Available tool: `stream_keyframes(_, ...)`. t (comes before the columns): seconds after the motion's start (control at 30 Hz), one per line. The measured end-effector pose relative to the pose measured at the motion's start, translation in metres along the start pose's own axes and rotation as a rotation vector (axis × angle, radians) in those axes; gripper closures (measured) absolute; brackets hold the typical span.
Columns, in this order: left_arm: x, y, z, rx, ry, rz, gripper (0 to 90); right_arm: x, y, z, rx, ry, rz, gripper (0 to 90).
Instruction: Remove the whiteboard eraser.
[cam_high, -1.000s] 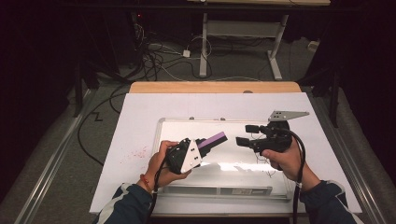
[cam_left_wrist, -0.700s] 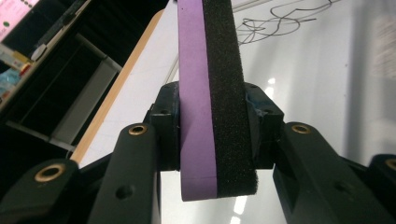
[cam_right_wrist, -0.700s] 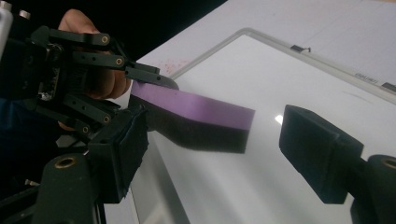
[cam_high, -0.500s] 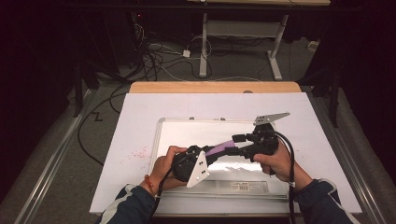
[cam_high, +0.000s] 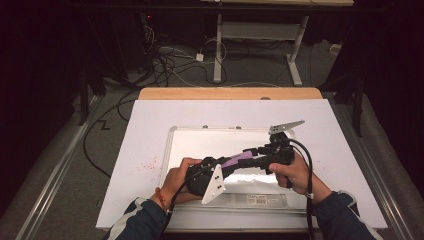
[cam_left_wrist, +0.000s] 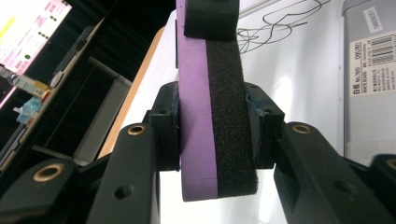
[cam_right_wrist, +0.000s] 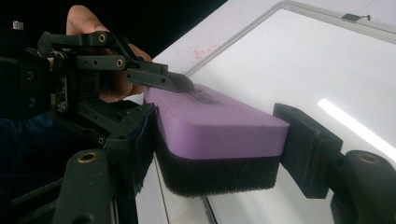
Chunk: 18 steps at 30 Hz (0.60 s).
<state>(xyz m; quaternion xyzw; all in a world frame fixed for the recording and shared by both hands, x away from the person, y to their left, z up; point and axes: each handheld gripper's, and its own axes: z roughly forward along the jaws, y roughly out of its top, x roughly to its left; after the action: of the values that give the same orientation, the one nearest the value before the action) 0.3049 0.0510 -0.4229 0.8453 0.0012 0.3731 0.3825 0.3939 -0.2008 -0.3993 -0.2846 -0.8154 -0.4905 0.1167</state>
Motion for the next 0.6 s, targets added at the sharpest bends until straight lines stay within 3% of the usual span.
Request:
stream_keyframes(0.07, 0.002, -0.001, 0.002, -0.001, 0.014, -0.007, 54.5, 0.0, -0.001, 0.0, -0.001, -0.005, -0.004, 35.2)
stream_keyframes(0.33, 0.01, -0.01, 0.004, 0.025, 0.024, -0.126, 34.0, 0.005, -0.002, -0.01, -0.061, -0.055, -0.04, 37.9)
stream_keyframes(0.57, 0.018, -0.022, -0.001, 0.042, 0.021, -0.212, 23.9, 0.009, -0.002, -0.029, -0.149, -0.16, -0.085, 38.2)
stream_keyframes(0.6, 0.019, -0.023, -0.002, 0.048, 0.022, -0.215, 23.5, 0.01, -0.002, -0.033, -0.164, -0.193, -0.094, 38.2)
